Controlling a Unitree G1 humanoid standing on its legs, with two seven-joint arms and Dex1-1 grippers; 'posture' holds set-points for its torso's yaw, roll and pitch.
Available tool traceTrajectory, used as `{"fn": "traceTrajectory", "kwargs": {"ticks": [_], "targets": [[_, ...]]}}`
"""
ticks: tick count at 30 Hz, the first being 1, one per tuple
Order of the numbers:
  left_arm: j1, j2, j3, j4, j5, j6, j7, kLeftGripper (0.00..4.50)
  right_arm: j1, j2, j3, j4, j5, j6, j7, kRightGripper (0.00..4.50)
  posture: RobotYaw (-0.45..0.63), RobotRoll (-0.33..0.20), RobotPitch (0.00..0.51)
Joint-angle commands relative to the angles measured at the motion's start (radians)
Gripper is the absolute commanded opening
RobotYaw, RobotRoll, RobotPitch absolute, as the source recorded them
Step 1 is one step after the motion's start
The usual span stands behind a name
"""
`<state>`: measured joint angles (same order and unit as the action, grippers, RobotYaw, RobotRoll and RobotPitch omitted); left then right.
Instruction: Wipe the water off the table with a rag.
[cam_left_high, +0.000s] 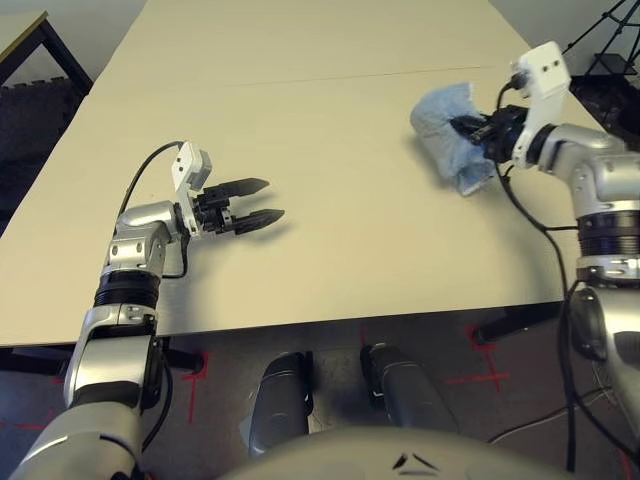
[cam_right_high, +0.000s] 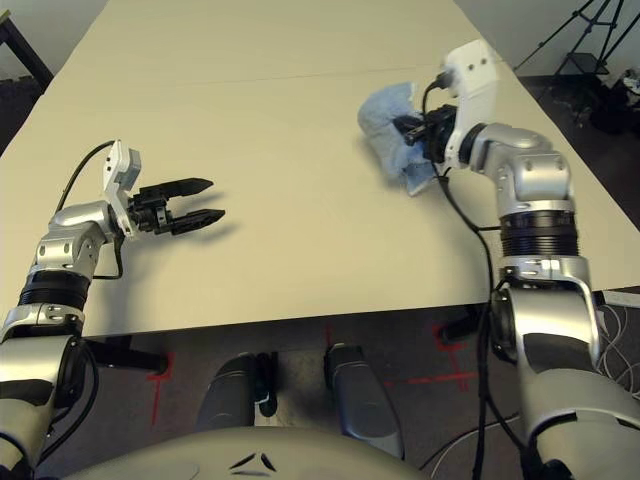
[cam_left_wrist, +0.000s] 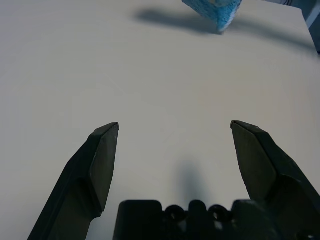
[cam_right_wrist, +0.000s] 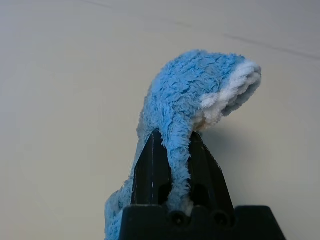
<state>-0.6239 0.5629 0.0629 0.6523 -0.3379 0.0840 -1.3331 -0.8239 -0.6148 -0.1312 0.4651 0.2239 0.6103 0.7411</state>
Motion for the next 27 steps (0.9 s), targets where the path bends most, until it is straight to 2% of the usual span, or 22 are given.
{"fn": "traceTrajectory", "kwargs": {"ticks": [1, 5, 13, 17, 18, 20, 27], "targets": [[-0.006, -0.001, -0.006, 0.031, 0.014, -0.011, -0.011, 4.50, 0.030, -0.017, 0.004, 0.083, -0.021, -0.047, 0.001, 0.05, -0.33, 0.000, 0.119], [-0.007, 0.001, -0.006, 0.035, 0.013, -0.015, -0.014, 4.50, 0.035, -0.019, 0.016, 0.190, -0.062, -0.122, -0.023, 0.05, -0.33, 0.000, 0.119], [0.007, 0.010, -0.002, 0.017, 0.009, -0.010, -0.015, 4.50, 0.009, -0.058, 0.109, 0.438, -0.239, -0.405, -0.121, 0.05, -0.31, 0.000, 0.118], [0.013, 0.012, 0.001, 0.008, 0.006, -0.007, -0.011, 4.50, -0.003, -0.045, 0.090, 0.511, -0.242, -0.460, -0.148, 0.05, -0.30, 0.000, 0.121], [0.013, 0.012, 0.002, 0.006, 0.005, -0.006, -0.009, 4.50, -0.007, -0.039, 0.073, 0.515, -0.223, -0.466, -0.146, 0.80, -0.30, 0.000, 0.122], [0.014, 0.013, 0.007, 0.002, 0.001, -0.002, -0.004, 4.50, -0.012, -0.030, 0.037, 0.508, -0.184, -0.464, -0.134, 1.43, -0.30, 0.000, 0.123], [0.034, 0.008, 0.047, -0.048, -0.032, 0.034, 0.034, 4.50, -0.010, -0.048, -0.131, 0.435, -0.013, -0.471, -0.080, 4.17, -0.28, 0.000, 0.128]]}}
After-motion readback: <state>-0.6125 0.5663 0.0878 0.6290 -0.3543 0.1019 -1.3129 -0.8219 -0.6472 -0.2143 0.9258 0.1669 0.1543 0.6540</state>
